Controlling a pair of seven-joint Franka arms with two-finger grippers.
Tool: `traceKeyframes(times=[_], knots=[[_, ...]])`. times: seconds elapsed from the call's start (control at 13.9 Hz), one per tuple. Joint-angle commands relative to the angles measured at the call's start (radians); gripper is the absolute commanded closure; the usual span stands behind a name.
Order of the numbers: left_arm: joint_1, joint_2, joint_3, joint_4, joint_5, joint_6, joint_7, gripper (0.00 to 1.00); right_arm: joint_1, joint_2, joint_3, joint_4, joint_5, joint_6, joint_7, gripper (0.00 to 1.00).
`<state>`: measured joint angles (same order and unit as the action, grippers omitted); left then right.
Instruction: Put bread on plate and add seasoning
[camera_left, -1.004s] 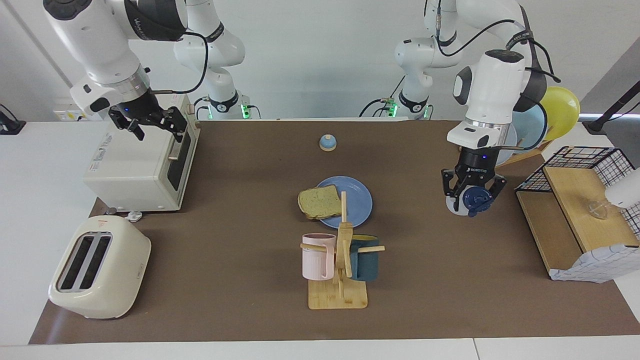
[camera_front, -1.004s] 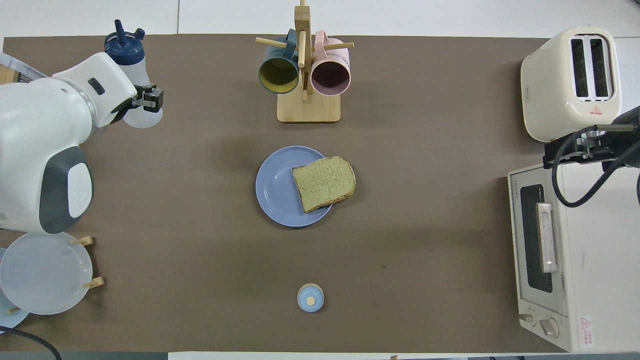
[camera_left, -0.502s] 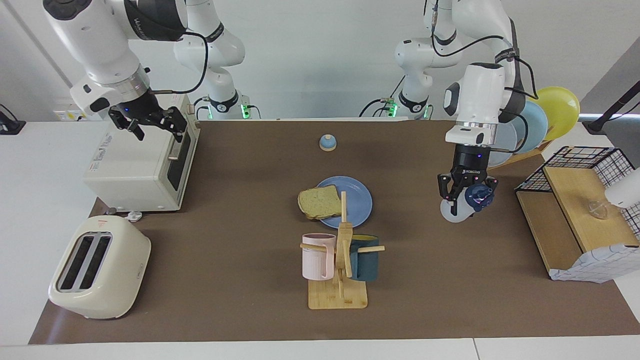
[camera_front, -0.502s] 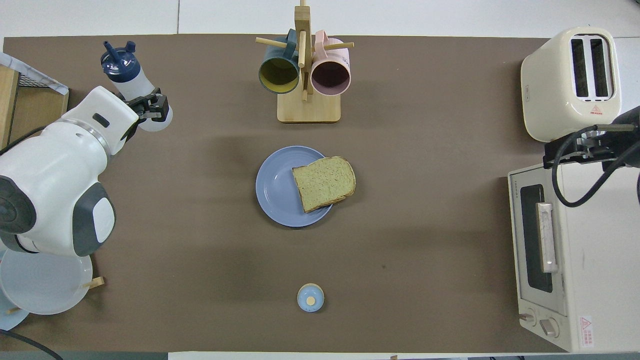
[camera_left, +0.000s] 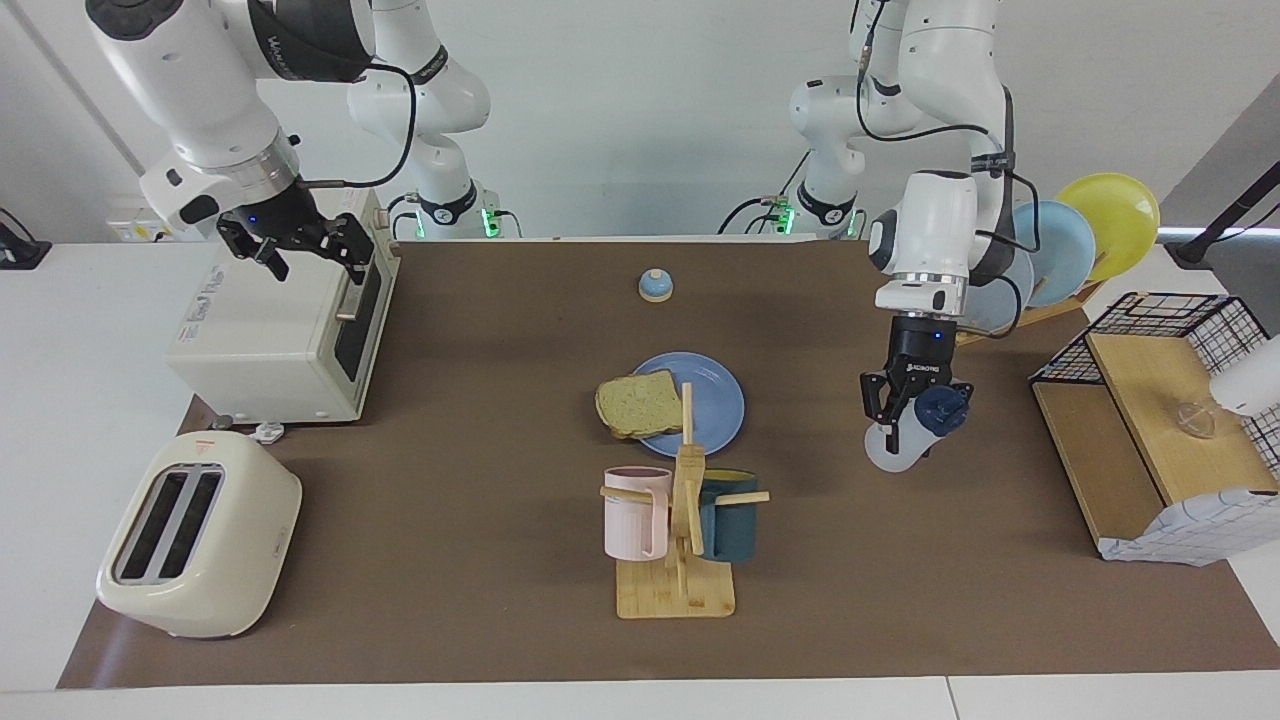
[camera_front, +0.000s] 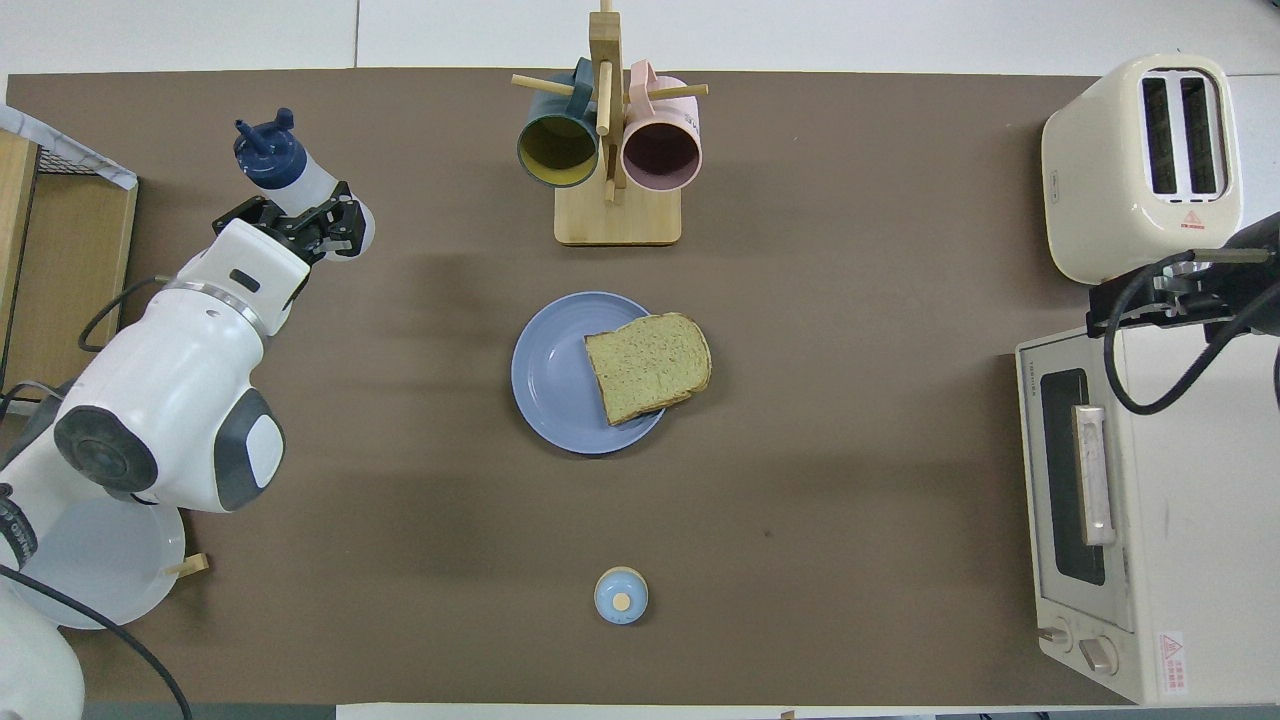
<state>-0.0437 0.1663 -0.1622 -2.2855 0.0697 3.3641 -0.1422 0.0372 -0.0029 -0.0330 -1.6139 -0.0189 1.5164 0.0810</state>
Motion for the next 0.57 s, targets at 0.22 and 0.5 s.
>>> traceKeyframes(times=[0.22,0.5], knots=[[-0.001,0.065,-0.005,-0.031,-0.018,0.141,-0.004,1.00,-0.010,-0.017,0.002,-0.020,0.019,0.013,-0.029,0.00],[-0.008,0.127,-0.005,-0.022,-0.013,0.143,-0.005,1.00,-0.010,-0.017,0.002,-0.020,0.019,0.013,-0.029,0.00]])
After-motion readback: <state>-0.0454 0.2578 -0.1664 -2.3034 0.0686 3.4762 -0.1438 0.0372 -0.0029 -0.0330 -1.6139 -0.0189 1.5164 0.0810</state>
